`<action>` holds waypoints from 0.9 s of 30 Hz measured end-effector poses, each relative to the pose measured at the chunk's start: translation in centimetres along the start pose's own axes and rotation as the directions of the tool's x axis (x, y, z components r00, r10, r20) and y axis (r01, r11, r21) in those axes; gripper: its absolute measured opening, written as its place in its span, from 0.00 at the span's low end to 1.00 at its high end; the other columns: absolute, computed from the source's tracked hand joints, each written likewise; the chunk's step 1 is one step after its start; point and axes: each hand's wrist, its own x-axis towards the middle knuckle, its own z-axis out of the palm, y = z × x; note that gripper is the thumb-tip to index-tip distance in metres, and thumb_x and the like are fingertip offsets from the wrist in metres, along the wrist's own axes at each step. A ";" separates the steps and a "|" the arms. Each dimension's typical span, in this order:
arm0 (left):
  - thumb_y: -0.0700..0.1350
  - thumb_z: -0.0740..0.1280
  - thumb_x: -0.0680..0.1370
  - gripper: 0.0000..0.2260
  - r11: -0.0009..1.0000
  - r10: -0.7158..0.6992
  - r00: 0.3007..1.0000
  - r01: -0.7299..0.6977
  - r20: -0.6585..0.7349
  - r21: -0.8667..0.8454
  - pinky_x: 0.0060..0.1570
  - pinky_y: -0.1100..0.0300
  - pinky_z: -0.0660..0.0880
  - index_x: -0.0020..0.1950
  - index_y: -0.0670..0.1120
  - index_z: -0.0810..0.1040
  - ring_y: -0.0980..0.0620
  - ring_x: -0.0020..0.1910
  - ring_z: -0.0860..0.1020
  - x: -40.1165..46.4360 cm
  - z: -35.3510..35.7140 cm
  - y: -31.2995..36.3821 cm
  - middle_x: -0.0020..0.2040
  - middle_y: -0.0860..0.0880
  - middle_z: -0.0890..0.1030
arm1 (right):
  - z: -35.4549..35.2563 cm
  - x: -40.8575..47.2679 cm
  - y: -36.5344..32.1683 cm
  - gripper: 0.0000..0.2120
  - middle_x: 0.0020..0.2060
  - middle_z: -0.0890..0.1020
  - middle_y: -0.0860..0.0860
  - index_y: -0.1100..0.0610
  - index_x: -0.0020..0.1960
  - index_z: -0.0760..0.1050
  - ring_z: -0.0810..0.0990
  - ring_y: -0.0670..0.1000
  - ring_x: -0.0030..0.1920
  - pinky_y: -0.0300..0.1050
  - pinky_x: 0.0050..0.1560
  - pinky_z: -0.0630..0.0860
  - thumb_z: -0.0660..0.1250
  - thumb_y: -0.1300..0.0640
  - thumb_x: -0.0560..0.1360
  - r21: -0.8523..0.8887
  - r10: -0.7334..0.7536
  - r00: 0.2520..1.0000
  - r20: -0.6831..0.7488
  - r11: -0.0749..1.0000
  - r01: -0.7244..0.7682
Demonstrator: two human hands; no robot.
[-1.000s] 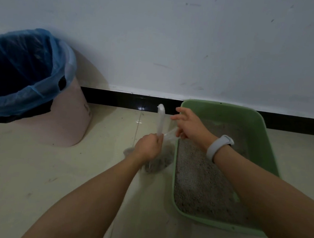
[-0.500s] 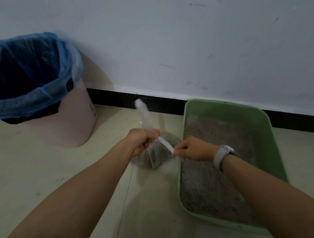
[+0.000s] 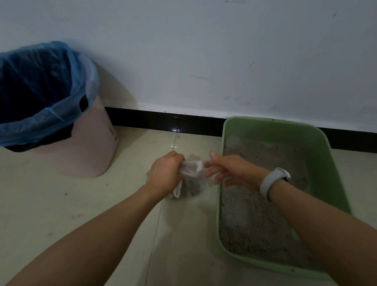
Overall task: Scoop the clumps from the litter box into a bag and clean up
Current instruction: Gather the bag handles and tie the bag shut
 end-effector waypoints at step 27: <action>0.44 0.65 0.77 0.08 0.993 -0.106 0.991 0.109 0.075 -0.033 0.50 0.54 0.76 0.55 0.45 0.74 0.48 0.48 0.78 0.7 0.3 -0.7 0.50 0.47 0.80 | 1.4 0.3 -0.9 0.07 0.30 0.75 0.52 0.64 0.48 0.78 0.73 0.46 0.29 0.34 0.32 0.73 0.61 0.63 0.77 -0.252 -0.198 0.959 -0.205 0.957 0.144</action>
